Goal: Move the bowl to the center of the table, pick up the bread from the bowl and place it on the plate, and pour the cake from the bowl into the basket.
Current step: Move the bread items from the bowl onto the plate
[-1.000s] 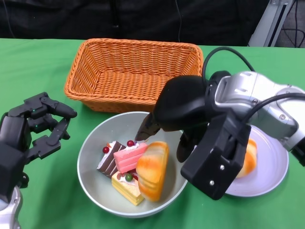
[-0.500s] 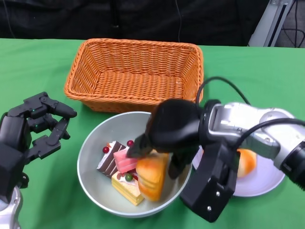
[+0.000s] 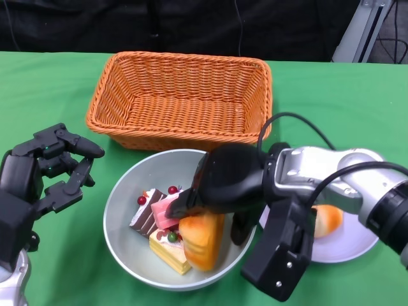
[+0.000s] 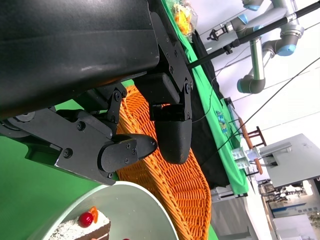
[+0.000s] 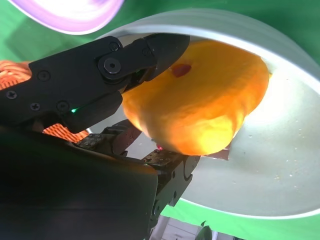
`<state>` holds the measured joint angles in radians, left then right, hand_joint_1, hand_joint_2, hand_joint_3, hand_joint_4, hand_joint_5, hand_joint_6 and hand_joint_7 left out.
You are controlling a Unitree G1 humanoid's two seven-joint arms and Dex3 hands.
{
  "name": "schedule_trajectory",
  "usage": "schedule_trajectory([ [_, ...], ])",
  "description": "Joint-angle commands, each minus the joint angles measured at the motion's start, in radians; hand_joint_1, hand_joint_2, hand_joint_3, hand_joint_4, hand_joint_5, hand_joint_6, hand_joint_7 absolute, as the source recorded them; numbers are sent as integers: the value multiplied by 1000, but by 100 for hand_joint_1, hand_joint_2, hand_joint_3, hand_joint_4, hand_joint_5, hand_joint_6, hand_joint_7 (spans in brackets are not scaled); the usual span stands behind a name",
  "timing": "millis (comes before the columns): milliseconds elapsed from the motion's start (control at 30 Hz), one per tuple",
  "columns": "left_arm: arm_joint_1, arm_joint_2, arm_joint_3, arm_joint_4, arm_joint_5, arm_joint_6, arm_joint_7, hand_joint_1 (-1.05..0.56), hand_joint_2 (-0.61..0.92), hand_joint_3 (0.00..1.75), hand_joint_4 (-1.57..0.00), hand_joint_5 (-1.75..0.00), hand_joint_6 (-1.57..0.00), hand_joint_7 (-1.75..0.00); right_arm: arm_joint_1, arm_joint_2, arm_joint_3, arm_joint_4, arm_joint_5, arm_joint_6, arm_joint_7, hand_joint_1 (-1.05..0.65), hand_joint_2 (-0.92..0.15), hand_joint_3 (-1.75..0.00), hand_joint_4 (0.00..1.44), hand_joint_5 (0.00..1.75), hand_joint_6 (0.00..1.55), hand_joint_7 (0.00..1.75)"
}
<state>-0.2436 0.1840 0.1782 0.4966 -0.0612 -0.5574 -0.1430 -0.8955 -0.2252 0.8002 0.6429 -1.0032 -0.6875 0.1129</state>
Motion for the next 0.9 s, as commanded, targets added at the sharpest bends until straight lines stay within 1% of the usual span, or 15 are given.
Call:
schedule_trajectory([
  [33,16,8,7,-18,-3,7,13,-10,73,74,-79,-148,-84,-107,-18,9,23,21,-31,-4,-45,-67,-81,-1,66,4,51,2],
  [100,14,8,6,-14,-1,3,14,-10,73,75,-79,-149,-83,-107,-17,15,27,30,-47,0,-86,-65,-83,-2,78,10,61,6],
  [133,13,7,6,-10,0,0,14,-9,73,75,-79,-149,-83,-107,-15,18,28,35,-53,0,-113,-64,-84,-1,79,21,65,4],
  [200,11,6,7,-6,-2,-2,14,-9,73,75,-79,-149,-83,-107,-11,21,32,45,-58,-2,-157,-61,-84,0,68,63,74,2],
  [233,11,5,7,-6,-2,-2,14,-9,73,75,-79,-149,-83,-107,-7,24,36,53,-63,-2,-187,-59,-84,0,67,72,76,2],
  [333,11,6,7,-3,1,-7,15,-10,73,75,-79,-149,-83,-107,-3,32,47,75,-73,-2,-253,-39,-85,-1,70,84,83,3],
  [400,11,6,7,-3,2,-8,16,-10,73,75,-79,-148,-83,-106,-7,33,53,85,-75,-3,-270,-35,-86,-1,71,85,85,3],
  [433,10,6,6,-1,2,-11,15,-10,73,75,-79,-148,-83,-106,-2,39,55,100,-78,-8,-312,-35,-86,0,71,86,85,3],
  [467,10,6,6,-1,3,-11,15,-10,73,74,-79,-149,-83,-107,0,46,57,115,-78,-14,-343,-30,-87,0,72,101,90,4],
  [500,10,6,6,-1,3,-11,15,-10,73,74,-79,-149,-84,-107,0,51,59,129,-78,-19,-366,-31,-87,0,73,110,95,4],
  [600,9,7,6,3,3,-17,13,-10,73,74,-79,-150,-84,-107,-8,56,65,152,-76,-28,-392,-31,-87,0,74,113,98,3],
  [733,3,12,5,18,15,-34,18,-10,73,74,-80,-150,-84,-107,-13,64,61,179,-57,-39,-406,-32,-84,0,83,101,111,3],
  [800,1,12,6,21,16,-37,18,-10,73,75,-80,-150,-84,-108,-13,67,52,192,-40,-48,-417,-32,-84,0,83,103,114,3],
  [833,1,12,7,22,14,-36,17,-10,73,75,-80,-150,-84,-108,-13,68,46,196,-34,-49,-425,-33,-85,0,78,113,115,3],
  [900,1,11,8,21,10,-31,16,-10,73,75,-80,-150,-84,-108,-16,65,33,197,-19,-54,-425,-34,-85,0,73,122,116,2],
])
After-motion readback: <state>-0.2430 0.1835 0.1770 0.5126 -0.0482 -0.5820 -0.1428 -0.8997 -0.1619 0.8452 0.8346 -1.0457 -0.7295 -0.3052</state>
